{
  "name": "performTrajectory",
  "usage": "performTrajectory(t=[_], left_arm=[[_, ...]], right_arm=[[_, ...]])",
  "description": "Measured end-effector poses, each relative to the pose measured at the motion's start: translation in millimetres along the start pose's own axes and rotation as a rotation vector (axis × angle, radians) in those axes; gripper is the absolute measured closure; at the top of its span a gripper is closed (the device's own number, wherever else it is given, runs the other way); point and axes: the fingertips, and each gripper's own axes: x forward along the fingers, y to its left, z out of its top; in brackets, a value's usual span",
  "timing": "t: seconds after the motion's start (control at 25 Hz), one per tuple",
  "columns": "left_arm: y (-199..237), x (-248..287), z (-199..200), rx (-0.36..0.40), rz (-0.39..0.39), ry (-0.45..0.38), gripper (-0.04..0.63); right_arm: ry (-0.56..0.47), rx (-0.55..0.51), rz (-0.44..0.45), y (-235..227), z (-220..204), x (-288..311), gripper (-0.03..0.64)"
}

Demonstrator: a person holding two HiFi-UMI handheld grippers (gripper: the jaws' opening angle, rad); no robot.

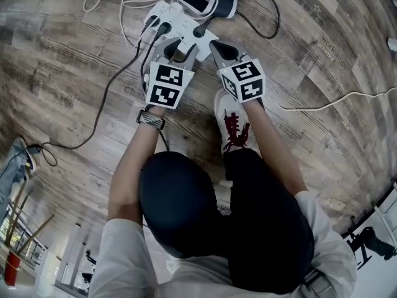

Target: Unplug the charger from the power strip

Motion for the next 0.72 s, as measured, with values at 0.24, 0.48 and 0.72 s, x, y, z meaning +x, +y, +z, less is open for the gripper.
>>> performTrajectory(t=[0.24, 0.48, 0.72], left_arm=[[-1.6, -1.2, -1.5, 0.044, -0.002, 0.003, 0.456], [-5.2, -1.1, -2.7, 0.109, -0.004, 0.024, 0.456], [-5.4, -0.5, -2.1, 0.085, -0.01, 0.027, 0.456]], right_arm=[[0.003, -0.014, 0.006, 1.0, -0.1, 0.8, 0.615], [0.003, -0.012, 0.01, 2.0, -0.5, 0.7, 0.615], [0.006, -0.012, 0.011, 0.9, -0.6, -0.1, 0.615]])
